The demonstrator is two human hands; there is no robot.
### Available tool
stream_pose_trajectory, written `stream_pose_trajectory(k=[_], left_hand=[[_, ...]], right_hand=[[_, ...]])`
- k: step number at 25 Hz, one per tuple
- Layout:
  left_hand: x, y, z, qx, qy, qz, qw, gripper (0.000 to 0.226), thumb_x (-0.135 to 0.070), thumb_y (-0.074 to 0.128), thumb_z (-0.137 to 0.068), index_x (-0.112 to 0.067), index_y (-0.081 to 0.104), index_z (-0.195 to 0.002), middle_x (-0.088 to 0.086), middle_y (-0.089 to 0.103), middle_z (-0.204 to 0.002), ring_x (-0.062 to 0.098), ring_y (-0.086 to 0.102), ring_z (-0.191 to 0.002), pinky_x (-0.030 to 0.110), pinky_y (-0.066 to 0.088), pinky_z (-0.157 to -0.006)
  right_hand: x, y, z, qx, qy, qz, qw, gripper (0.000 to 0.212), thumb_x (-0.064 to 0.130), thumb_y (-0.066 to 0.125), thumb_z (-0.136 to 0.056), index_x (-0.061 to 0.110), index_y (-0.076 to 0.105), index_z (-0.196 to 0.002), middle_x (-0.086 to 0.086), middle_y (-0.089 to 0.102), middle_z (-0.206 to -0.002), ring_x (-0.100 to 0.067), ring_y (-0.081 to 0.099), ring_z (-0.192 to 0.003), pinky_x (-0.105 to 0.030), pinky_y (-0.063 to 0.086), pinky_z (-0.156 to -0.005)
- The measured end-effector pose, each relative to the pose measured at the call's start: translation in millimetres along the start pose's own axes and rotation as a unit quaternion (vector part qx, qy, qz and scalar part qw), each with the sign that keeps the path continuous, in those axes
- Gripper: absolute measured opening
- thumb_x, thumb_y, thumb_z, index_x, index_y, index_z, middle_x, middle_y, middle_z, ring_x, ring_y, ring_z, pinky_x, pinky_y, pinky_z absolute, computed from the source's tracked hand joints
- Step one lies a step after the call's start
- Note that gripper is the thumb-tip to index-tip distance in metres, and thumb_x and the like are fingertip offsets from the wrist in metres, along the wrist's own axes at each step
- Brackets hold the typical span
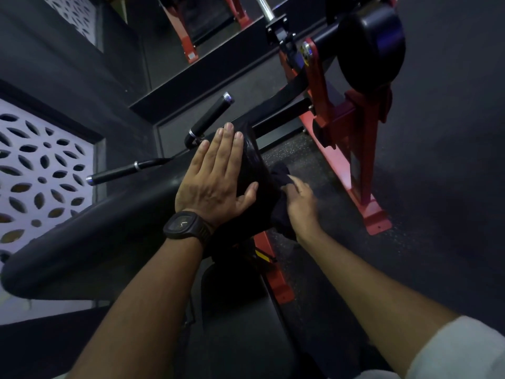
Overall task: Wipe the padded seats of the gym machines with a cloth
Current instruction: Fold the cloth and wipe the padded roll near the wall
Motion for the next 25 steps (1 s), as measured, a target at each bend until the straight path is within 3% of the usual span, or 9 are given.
stream_pose_trajectory(k=[4, 8, 11, 15, 19, 23, 25], left_hand=[[1, 1, 0, -0.010, 0.001, -0.003, 1.000, 0.082, -0.055, 0.042, -0.096, 0.001, 0.030, -0.155, 0.023, 0.031, -0.161, 0.032, 0.032, -0.150, 0.044, 0.025, -0.124], [0, 3, 1, -0.022, 0.002, 0.001, 1.000, 0.081, -0.056, 0.042, -0.097, 0.001, 0.033, -0.154, 0.022, 0.033, -0.160, 0.032, 0.034, -0.149, 0.045, 0.029, -0.122], [1, 3, 1, -0.026, 0.003, 0.001, 1.000, 0.080, -0.055, 0.043, -0.097, 0.001, 0.035, -0.153, 0.022, 0.035, -0.159, 0.031, 0.035, -0.149, 0.045, 0.030, -0.122], [0, 3, 1, -0.024, 0.003, -0.003, 1.000, 0.081, -0.054, 0.045, -0.095, 0.001, 0.034, -0.154, 0.022, 0.035, -0.159, 0.031, 0.035, -0.149, 0.045, 0.030, -0.122], [2, 5, 1, -0.015, 0.009, -0.003, 1.000, 0.081, -0.055, 0.044, -0.096, 0.000, 0.031, -0.155, 0.022, 0.034, -0.160, 0.031, 0.034, -0.149, 0.046, 0.031, -0.121], [0, 2, 0, -0.011, 0.000, -0.001, 1.000, 0.082, -0.055, 0.044, -0.096, 0.000, 0.031, -0.155, 0.021, 0.034, -0.160, 0.030, 0.033, -0.149, 0.044, 0.028, -0.123], [0, 3, 0, -0.012, 0.001, 0.001, 1.000, 0.081, -0.054, 0.043, -0.096, 0.000, 0.030, -0.155, 0.022, 0.034, -0.160, 0.030, 0.034, -0.149, 0.044, 0.028, -0.123]], right_hand=[[36, 4, 16, -0.002, -0.114, -0.070, 0.991, 0.040, 0.024, 0.055, -0.089, 0.025, 0.068, -0.128, 0.011, 0.059, -0.122, -0.003, 0.059, -0.115, -0.024, 0.047, -0.100], [45, 4, 28, -0.004, -0.214, -0.088, 0.973, 0.042, 0.021, 0.055, -0.090, 0.032, 0.061, -0.130, 0.008, 0.057, -0.128, -0.003, 0.054, -0.122, -0.018, 0.043, -0.102], [39, 5, 23, 0.006, -0.267, -0.041, 0.963, 0.046, 0.022, 0.052, -0.092, 0.028, 0.057, -0.137, 0.005, 0.055, -0.132, -0.004, 0.052, -0.124, -0.018, 0.043, -0.102], [33, 0, 20, 0.008, -0.244, -0.031, 0.969, 0.051, 0.023, 0.050, -0.089, 0.024, 0.058, -0.139, 0.005, 0.054, -0.136, -0.004, 0.050, -0.127, -0.035, 0.045, -0.108], [52, 8, 22, 0.007, -0.331, 0.019, 0.943, 0.052, 0.021, 0.050, -0.094, 0.032, 0.052, -0.145, 0.004, 0.047, -0.147, -0.013, 0.047, -0.134, -0.040, 0.045, -0.108], [19, -7, 13, 0.005, -0.216, 0.018, 0.976, 0.052, 0.020, 0.044, -0.090, 0.028, 0.059, -0.139, 0.011, 0.057, -0.136, 0.004, 0.052, -0.119, -0.040, 0.047, -0.103], [32, -2, 18, 0.007, -0.235, -0.011, 0.972, 0.051, 0.019, 0.046, -0.090, 0.028, 0.061, -0.137, 0.013, 0.055, -0.136, 0.000, 0.053, -0.122, -0.040, 0.047, -0.105]])
Point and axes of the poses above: each hand's wrist, its own z-axis away from the middle knuckle, its own y-axis out of the palm, x = y × z, the point moved 1 cm from there along -z, towards the middle knuckle
